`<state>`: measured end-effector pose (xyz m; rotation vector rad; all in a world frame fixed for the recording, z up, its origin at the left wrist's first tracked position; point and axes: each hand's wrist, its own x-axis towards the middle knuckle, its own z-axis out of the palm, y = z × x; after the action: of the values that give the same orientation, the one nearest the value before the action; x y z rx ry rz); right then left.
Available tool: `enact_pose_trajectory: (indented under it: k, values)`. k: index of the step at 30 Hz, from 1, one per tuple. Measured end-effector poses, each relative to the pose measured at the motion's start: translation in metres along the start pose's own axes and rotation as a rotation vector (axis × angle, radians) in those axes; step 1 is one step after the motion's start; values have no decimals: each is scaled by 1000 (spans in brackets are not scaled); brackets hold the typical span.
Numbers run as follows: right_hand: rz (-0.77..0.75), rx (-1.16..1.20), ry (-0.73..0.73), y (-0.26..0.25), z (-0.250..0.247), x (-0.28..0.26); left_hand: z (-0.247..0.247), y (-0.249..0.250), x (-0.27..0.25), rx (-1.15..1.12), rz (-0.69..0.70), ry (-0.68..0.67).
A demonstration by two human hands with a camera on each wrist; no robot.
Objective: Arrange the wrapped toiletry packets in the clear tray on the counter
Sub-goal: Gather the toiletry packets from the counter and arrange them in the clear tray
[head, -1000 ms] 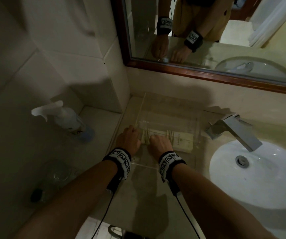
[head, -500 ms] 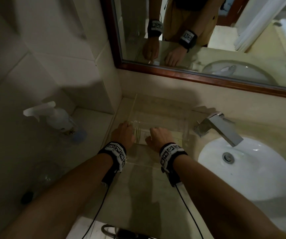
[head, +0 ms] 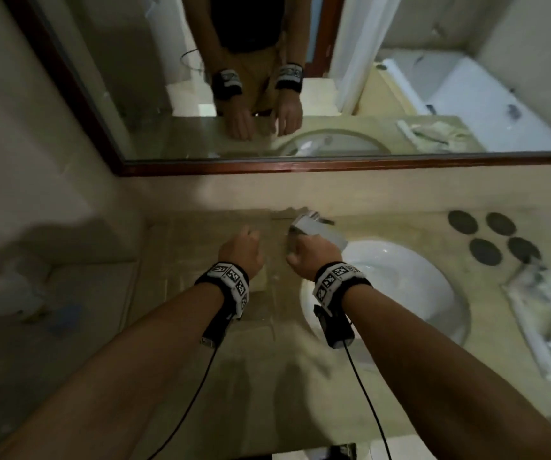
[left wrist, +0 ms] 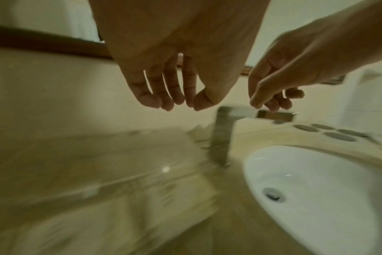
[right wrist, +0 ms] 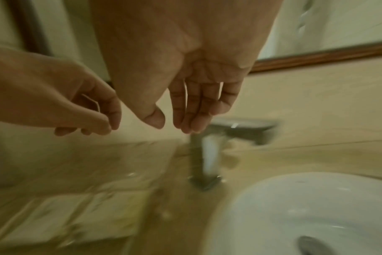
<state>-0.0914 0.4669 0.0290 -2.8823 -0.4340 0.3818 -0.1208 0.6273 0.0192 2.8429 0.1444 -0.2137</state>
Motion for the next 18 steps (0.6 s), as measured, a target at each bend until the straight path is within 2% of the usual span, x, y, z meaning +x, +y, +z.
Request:
enact_pose_trajectory:
  k: [7, 11, 18]
  values:
    - [168, 23, 12, 125, -42, -55, 19, 135, 12, -3, 206, -51]
    - [233, 16, 32, 213, -59, -101, 31, 231, -4, 123, 257, -76]
    - [370, 1, 43, 354, -90, -184, 68, 389, -26, 167, 419, -122]
